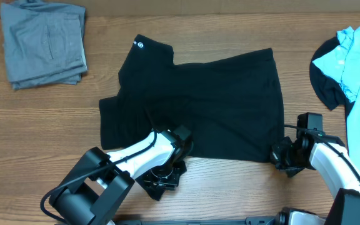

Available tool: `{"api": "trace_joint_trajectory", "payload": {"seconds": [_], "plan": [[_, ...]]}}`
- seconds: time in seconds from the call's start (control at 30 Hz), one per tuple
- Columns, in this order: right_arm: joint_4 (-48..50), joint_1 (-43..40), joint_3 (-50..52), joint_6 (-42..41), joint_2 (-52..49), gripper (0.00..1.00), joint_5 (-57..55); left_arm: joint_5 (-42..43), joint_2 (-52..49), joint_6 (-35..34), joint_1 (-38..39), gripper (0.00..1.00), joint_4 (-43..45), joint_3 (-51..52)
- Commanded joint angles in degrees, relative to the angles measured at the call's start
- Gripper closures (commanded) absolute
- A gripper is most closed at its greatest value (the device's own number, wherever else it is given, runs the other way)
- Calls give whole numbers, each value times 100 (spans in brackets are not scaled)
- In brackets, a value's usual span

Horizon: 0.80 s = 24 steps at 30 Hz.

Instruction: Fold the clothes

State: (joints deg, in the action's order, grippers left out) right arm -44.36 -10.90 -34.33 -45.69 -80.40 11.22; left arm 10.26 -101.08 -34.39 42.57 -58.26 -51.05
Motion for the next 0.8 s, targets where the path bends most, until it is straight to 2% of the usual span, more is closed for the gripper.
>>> {"api": "trace_joint_trajectory", "payload": {"seconds": [0.0,0.17,0.37,0.57,0.77], "plan": [[-48,-11,74,-105,-81,96,-87,-9,-299,52,22,96,103,208],[-608,-11,-295,-103,-31,96,-420,-15,35,4,26,96,-219,208],[-1394,-11,-809,-105,267,96,-732,-11,1014,-166,33,96,-579,208],[-1572,-11,-852,-245,680,96,-730,205,1967,-164,35,96,-890,208],[-1598,-11,-859,-260,1027,96,-732,369,2496,-131,142,96,-1093,201]]}}
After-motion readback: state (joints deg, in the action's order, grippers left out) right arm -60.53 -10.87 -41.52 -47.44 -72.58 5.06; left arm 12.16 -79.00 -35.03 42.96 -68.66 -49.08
